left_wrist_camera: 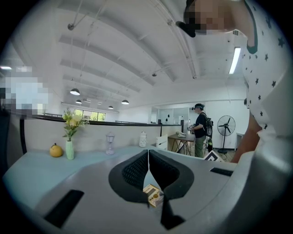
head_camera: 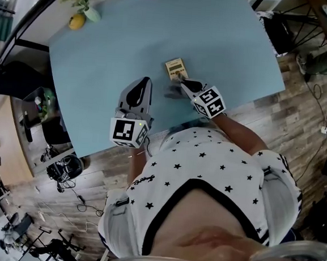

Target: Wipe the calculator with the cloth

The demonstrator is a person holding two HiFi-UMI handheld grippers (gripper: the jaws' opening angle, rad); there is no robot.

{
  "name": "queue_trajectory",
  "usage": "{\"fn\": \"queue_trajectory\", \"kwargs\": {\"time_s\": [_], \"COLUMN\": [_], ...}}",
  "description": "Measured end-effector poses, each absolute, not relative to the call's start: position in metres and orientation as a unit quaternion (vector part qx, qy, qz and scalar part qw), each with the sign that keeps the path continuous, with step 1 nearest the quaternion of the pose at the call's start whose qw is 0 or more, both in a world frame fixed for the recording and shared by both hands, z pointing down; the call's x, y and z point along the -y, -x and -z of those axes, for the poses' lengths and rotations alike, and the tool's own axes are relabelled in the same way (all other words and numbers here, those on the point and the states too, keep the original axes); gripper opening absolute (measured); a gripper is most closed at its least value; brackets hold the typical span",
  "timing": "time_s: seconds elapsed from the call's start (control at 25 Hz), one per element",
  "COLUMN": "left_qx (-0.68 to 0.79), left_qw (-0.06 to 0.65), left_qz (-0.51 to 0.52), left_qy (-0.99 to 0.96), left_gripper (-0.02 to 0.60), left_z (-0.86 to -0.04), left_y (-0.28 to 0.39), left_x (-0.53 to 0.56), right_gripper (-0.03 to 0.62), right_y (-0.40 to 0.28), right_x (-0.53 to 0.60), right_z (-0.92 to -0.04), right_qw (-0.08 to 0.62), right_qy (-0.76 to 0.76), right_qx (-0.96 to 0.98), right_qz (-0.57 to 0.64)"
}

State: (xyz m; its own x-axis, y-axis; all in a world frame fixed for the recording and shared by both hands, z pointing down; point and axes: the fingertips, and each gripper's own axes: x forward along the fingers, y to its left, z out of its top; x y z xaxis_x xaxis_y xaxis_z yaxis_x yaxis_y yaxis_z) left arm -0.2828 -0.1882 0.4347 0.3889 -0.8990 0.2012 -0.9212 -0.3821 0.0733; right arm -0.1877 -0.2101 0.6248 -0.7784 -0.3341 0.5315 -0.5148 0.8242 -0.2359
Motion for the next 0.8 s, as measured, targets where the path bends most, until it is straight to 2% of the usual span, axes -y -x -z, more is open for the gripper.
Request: {"fn": "queue_trajectory", "kwargs": {"time_s": [0.8], "left_qx": [0.532], "left_qw": [0.082], "left_qz": [-0.066], "left_qy": [-0.840], "left_gripper": [0.031], "left_z": [-0.433], "left_y": [0.268], "left_x": [0.198], "right_gripper": [0.018], "right_y": [0.131], "right_x": [0.239], "right_z": [-0.643], "right_qw": [0.255], "right_qy": [-0.308], "right_qx": [0.896], "right_qz": [-0.194]}}
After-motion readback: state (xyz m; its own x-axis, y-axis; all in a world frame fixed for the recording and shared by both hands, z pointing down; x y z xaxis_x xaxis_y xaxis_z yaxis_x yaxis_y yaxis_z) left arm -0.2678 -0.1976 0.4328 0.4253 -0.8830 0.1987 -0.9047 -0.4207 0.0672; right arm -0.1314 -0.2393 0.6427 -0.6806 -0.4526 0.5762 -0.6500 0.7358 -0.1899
